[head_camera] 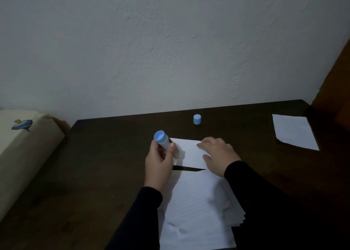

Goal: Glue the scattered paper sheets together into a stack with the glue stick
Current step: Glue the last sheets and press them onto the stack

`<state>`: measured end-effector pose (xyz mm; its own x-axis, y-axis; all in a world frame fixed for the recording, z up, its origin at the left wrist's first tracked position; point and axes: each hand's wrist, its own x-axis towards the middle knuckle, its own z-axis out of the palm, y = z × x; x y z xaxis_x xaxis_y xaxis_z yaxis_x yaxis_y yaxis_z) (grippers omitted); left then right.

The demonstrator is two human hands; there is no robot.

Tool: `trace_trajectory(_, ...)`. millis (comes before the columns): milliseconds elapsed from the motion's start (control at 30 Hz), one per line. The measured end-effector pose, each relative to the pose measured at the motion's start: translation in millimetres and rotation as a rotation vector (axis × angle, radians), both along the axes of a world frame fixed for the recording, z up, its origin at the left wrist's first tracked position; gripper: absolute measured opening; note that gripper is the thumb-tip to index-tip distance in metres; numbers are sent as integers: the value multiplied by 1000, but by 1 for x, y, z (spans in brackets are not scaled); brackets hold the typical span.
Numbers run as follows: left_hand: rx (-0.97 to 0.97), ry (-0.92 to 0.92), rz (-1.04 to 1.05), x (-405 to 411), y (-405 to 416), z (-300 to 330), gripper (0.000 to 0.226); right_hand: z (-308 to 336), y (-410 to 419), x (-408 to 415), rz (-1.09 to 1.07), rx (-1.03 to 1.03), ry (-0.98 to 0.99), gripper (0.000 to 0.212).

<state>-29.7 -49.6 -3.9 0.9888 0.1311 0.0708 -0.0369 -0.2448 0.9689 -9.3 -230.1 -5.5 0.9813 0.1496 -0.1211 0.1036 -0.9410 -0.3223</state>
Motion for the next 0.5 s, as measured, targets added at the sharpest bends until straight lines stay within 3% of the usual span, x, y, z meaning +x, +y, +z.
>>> trace_trajectory(133,59,11,-142,-7,-24,0,12,-8,-18,5,70,-78,145,51)
trace_trajectory(300,254,-155,-304,-14,-48,-9,17,-15,-20,4,33,-37,107,50)
trace_trajectory(500,353,-114,-231,2,-31,-8,14,-16,-16,6,23,-66,152,53)
